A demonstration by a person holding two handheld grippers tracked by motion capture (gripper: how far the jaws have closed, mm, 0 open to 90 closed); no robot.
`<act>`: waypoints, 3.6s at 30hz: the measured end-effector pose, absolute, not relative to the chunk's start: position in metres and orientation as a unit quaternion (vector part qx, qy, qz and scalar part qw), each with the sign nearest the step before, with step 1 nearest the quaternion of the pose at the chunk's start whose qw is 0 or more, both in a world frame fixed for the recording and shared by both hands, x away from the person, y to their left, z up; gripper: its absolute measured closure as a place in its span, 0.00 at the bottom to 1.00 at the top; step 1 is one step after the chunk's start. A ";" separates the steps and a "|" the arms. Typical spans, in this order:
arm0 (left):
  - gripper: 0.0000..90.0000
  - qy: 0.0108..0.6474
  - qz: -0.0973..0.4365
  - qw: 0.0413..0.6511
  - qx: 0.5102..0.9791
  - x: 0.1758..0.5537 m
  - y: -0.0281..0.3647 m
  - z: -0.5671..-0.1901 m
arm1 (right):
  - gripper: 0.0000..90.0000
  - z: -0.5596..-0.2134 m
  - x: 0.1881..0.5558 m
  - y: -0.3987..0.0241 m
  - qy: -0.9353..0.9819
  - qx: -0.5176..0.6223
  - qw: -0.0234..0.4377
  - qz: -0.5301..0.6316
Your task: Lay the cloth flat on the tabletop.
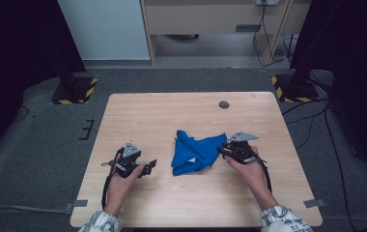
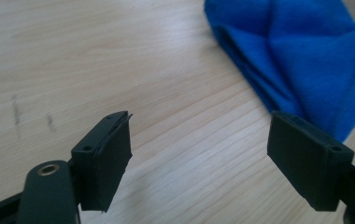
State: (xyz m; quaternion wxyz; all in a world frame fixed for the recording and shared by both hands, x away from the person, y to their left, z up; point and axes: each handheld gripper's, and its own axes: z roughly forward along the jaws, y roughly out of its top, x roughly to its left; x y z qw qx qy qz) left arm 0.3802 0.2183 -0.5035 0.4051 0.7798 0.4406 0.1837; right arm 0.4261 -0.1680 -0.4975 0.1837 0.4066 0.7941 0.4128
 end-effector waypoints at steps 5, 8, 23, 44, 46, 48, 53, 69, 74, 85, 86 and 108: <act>0.29 0.415 0.175 0.406 0.795 0.378 0.199 -0.504 | 0.81 -0.510 0.437 -0.174 0.789 0.428 0.178 0.403; 0.31 0.407 0.170 0.414 0.796 0.376 0.191 -0.503 | 0.70 -0.516 0.444 -0.172 0.781 0.446 0.184 0.396; 0.42 0.396 0.158 0.436 0.793 0.375 0.180 -0.499 | 0.77 -0.532 0.455 -0.150 0.800 0.443 0.189 0.358; 0.56 0.314 0.150 0.451 0.822 0.384 0.120 -0.499 | 0.87 -0.529 0.431 -0.150 0.813 0.428 0.158 0.362; 0.56 0.308 0.152 0.444 0.828 0.387 0.113 -0.501 | 0.87 -0.529 0.429 -0.149 0.815 0.424 0.161 0.362; 0.55 0.304 0.156 0.435 0.833 0.390 0.108 -0.505 | 0.87 -0.529 0.428 -0.149 0.814 0.426 0.158 0.361; 0.70 0.304 0.166 0.407 0.845 0.397 0.100 -0.512 | 0.88 -0.528 0.425 -0.150 0.816 0.423 0.156 0.361; 0.97 0.400 0.163 0.437 0.789 0.402 0.152 -0.505 | 0.86 -0.526 0.417 -0.158 0.819 0.428 0.146 0.352; 0.96 0.404 0.174 0.439 0.784 0.403 0.157 -0.506 | 0.68 -0.523 0.417 -0.162 0.817 0.428 0.148 0.358; 0.97 0.406 0.175 0.434 0.785 0.404 0.157 -0.508 | 0.58 -0.504 0.424 -0.187 0.776 0.456 0.180 0.398; 0.97 0.405 0.176 0.433 0.786 0.404 0.157 -0.508 | 0.59 -0.505 0.427 -0.189 0.773 0.462 0.186 0.394; 0.96 0.416 0.186 0.436 0.776 0.406 0.166 -0.508 | 0.82 -0.529 0.453 -0.195 0.775 0.490 0.141 0.373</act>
